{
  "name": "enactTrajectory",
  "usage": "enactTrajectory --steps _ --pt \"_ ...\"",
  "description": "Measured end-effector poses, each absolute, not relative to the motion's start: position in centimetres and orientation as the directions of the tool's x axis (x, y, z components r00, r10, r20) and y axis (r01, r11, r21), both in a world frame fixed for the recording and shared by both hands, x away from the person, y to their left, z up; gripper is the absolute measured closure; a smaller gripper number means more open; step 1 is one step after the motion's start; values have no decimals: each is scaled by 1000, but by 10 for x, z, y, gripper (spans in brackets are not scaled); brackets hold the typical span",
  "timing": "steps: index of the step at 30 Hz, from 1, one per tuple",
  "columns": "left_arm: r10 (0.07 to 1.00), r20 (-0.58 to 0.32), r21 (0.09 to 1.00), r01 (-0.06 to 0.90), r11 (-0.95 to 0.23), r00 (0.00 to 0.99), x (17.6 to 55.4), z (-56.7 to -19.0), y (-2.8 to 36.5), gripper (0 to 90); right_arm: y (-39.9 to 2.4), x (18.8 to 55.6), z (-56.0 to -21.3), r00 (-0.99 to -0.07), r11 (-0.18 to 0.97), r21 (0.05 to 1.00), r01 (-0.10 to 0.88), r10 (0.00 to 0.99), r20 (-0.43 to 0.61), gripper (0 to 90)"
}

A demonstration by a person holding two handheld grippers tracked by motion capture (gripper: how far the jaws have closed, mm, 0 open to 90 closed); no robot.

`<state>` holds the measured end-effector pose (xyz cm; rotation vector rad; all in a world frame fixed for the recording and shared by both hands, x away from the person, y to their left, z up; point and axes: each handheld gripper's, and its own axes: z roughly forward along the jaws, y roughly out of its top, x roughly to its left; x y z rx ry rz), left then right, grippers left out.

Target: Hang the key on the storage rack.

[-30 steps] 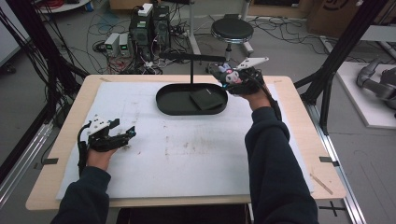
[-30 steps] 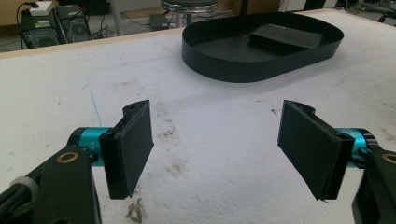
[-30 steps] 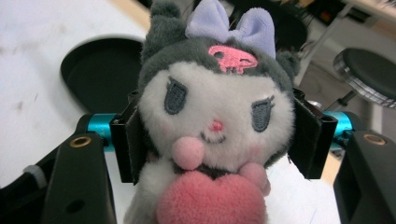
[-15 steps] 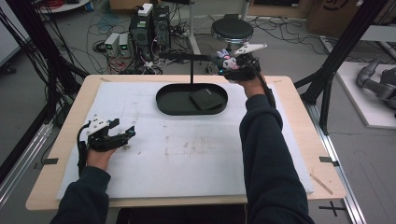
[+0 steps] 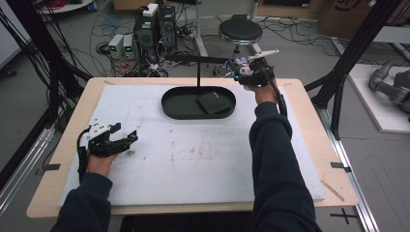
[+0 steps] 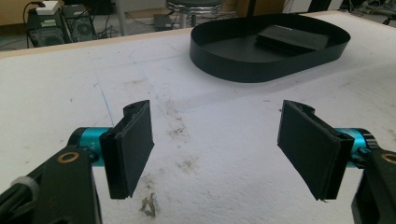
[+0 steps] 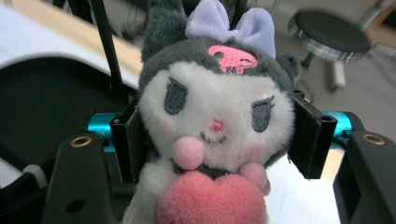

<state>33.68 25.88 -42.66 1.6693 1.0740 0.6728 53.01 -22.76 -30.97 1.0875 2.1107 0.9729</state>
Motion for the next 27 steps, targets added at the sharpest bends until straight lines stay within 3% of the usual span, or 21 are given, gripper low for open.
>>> enactTrajectory --steps 8,14,16,27 --pt "890 -57 935 336 -111 453 336 -426 258 265 -204 532 -339 -547 455 750 479 823 -150 335" --pt "889 -58 934 339 -113 455 336 -426 259 265 -198 533 -347 -534 384 780 493 842 -77 263" --pt "889 -58 934 340 -113 455 336 -427 259 265 -201 531 -346 -536 352 790 503 844 -35 200" --pt "890 -58 937 333 -108 452 334 -426 259 265 -230 502 -317 -629 373 807 458 777 -2 200"
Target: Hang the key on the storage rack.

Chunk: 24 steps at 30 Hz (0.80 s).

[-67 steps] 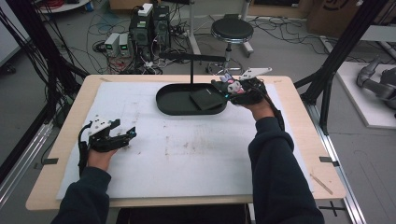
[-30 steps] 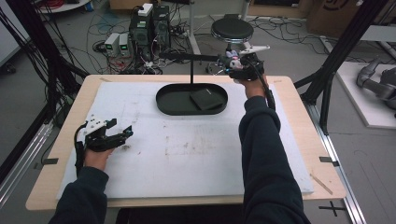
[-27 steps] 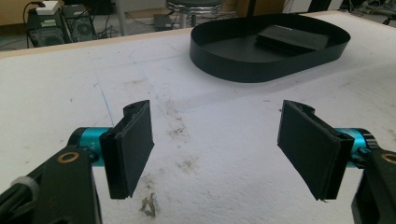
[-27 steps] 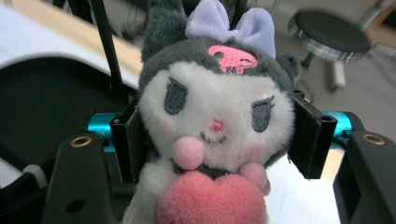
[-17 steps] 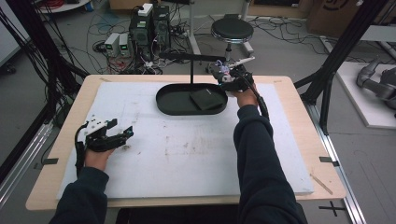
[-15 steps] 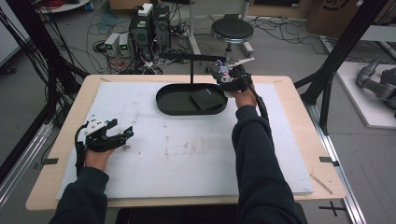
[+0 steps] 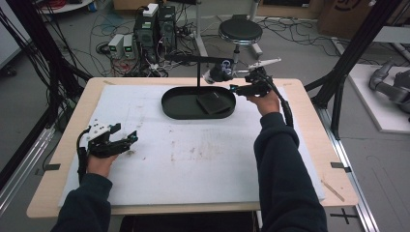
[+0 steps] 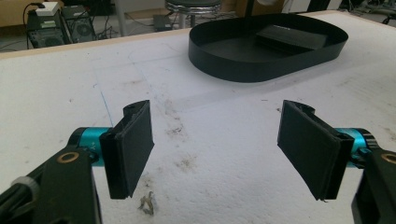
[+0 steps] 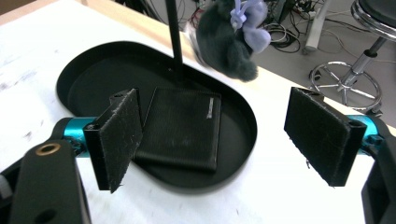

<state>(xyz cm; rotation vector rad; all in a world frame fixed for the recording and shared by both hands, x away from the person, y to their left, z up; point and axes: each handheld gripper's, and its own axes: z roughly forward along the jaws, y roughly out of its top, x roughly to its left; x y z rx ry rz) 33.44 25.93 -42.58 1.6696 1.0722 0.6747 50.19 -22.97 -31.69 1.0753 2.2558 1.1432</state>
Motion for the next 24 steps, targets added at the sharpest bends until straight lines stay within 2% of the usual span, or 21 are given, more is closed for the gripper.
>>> enactTrajectory --steps 2,4,8,10,17,24 --pt "890 -60 937 334 -106 452 334 -426 259 265 -235 492 -312 -639 387 809 442 769 -19 200" --pt "890 -62 937 334 -104 452 334 -426 260 265 -243 477 -310 -632 394 840 373 771 -81 203" --pt "888 -67 937 335 -101 455 334 -426 259 265 -265 454 -309 -627 351 859 373 778 -46 202" --pt "887 -70 937 334 -97 455 334 -426 258 265 -272 446 -310 -617 367 822 435 787 -25 202" --pt "883 -70 939 330 -99 464 336 -425 253 265 -287 398 -339 -612 389 829 403 788 -72 200" --pt "884 -62 943 318 -101 464 335 -425 250 265 -301 363 -375 -585 359 856 372 806 -83 200"
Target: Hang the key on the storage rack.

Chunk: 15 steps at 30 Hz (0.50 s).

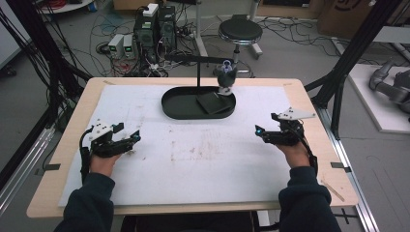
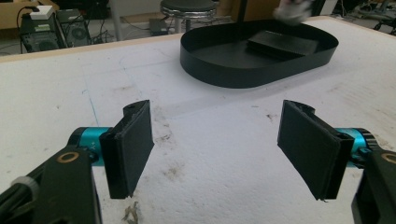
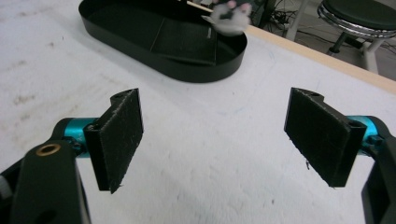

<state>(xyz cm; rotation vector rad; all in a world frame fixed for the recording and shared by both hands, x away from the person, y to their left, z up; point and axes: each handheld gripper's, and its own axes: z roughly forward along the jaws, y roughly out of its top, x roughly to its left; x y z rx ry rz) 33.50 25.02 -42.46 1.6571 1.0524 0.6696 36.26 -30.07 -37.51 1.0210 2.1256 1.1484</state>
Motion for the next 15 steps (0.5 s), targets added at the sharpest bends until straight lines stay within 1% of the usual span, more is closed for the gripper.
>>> enactTrajectory --steps 8,15 --pt "880 -52 947 304 -107 472 334 -424 248 264 -308 355 -390 -567 356 856 375 819 -92 200" --pt "880 -53 949 299 -103 471 332 -422 250 265 -305 355 -392 -562 375 848 376 819 -113 200"
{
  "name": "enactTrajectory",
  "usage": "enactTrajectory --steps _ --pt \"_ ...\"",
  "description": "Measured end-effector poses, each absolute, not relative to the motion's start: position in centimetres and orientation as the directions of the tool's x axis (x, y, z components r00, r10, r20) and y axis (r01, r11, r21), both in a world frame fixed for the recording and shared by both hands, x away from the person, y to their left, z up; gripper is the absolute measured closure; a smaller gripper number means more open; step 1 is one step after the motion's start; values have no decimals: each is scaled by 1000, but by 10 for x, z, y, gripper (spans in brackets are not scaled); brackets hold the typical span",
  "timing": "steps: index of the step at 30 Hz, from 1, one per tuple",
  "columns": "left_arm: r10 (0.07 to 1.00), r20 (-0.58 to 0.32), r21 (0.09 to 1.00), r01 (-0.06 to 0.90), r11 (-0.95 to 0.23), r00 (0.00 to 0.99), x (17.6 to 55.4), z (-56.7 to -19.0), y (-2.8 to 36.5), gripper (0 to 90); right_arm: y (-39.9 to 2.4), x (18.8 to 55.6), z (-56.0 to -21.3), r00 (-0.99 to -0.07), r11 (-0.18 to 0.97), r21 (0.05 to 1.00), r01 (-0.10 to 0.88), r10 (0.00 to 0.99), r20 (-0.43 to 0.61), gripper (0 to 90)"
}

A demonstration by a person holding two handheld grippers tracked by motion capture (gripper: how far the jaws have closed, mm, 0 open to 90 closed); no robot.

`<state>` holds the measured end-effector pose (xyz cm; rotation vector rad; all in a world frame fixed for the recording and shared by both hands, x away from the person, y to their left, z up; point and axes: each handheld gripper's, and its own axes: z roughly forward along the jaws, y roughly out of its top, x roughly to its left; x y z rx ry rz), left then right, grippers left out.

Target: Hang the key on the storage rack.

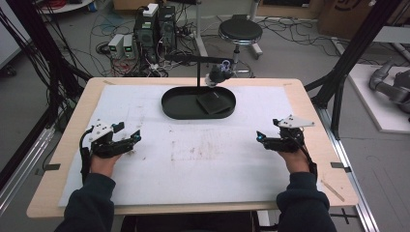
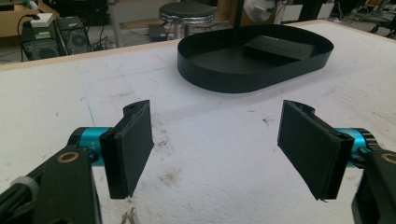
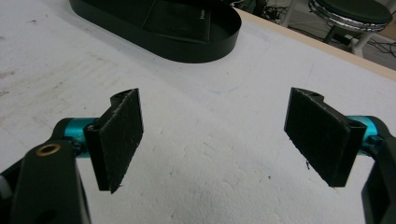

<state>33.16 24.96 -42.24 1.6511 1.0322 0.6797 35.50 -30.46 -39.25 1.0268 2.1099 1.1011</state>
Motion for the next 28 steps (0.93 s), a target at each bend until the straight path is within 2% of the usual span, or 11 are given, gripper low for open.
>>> enactTrajectory --steps 28 --pt "882 -57 948 302 -99 468 334 -424 251 264 -304 355 -403 -561 396 823 408 820 -117 200"
